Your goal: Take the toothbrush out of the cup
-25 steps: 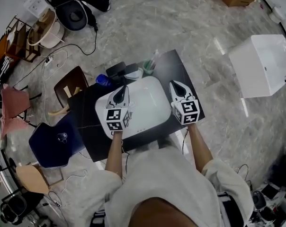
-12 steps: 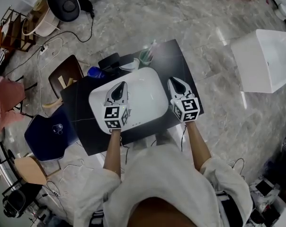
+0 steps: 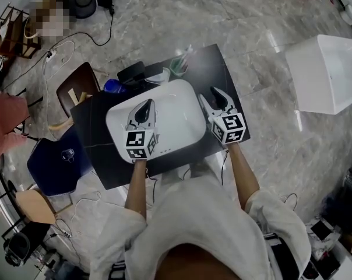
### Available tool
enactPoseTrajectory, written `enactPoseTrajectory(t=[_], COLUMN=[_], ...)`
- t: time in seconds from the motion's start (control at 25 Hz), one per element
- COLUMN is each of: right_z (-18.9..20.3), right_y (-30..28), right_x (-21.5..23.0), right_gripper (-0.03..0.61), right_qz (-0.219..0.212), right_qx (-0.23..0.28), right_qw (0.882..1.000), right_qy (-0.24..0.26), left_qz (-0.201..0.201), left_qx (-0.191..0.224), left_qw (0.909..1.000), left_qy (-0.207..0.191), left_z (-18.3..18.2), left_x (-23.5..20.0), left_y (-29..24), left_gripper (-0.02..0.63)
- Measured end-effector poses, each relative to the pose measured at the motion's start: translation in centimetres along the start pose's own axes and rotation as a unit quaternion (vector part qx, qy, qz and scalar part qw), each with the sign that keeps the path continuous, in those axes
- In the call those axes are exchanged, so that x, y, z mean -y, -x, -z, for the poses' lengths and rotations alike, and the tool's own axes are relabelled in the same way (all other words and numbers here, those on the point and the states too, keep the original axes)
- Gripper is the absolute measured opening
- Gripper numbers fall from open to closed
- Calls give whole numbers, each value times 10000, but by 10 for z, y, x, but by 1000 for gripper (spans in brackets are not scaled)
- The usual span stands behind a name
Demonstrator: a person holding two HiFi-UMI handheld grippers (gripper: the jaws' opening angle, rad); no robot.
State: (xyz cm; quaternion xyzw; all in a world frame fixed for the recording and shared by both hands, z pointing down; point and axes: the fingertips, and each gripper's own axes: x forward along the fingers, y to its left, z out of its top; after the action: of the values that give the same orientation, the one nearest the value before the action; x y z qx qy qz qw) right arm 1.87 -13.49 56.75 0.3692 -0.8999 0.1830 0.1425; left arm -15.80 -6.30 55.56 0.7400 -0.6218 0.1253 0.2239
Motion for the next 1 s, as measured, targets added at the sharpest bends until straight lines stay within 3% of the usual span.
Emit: enactPoseTrajectory(t=[0.52,1.0], right_z=[-38,-44], right_y=[-78,-121], right_x=[21,32], right_gripper=[143,104], right_qz=[-78,-159], right_qx=[169,131], right_qw=[9998,9989], right_qy=[-113,-429], left_qz=[-138,-281], left_qx=[4,-70], left_qw=[9999,9996], left_qy=[54,-32], left_z=[-2,2], left_x=[-9,-18], left_y=[3,8], left_gripper=[25,25])
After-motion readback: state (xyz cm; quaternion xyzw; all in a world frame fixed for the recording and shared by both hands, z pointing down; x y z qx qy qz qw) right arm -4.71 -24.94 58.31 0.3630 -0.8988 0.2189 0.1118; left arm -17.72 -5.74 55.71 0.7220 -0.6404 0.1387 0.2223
